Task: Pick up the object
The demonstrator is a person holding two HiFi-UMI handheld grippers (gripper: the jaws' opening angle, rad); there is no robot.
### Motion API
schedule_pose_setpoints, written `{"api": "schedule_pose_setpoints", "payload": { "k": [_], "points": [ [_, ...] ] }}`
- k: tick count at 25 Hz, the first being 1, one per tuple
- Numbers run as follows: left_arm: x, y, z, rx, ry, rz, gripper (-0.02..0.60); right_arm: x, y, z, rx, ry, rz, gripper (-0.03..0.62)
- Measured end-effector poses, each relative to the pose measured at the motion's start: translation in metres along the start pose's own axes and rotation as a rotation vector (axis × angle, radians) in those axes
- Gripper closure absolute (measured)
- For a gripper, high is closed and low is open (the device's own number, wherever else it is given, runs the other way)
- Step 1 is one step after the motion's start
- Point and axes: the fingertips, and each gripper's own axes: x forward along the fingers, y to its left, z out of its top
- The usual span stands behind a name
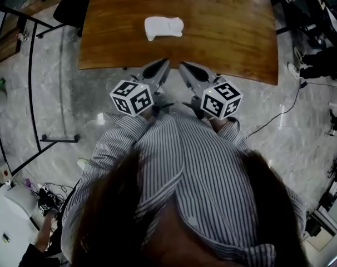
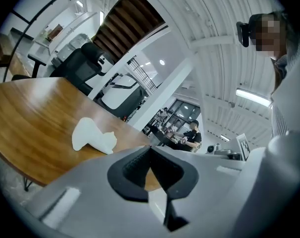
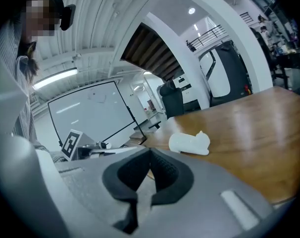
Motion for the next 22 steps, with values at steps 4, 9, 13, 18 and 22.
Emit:
{"api": "schedule_pose_setpoints", "payload": {
  "k": [4,9,13,18,22],
  "points": [
    [0.012,0.026,-0.003,-0.057,0.026,0.031,0.581,0.014,-0.024,0.000,0.041,0.027,-0.028,0.592],
    [0.023,0.061,0.004,-0.077,0.048,0.119,0.581,0.035,-0.042,0.012,0.041,0.038,-0.007,0.592],
    [0.030,0.074,0.013,-0.076,0.069,0.162,0.571,0.051,-0.049,0.027,0.035,0.041,0.023,0.592],
    [0.031,0.086,0.017,-0.066,0.112,0.199,0.535,0.056,-0.053,0.037,0.037,0.032,0.048,0.592],
    [0.032,0.109,0.027,-0.049,0.173,0.230,0.494,0.058,-0.062,0.036,0.066,0.030,0.042,0.592]
  ]
}}
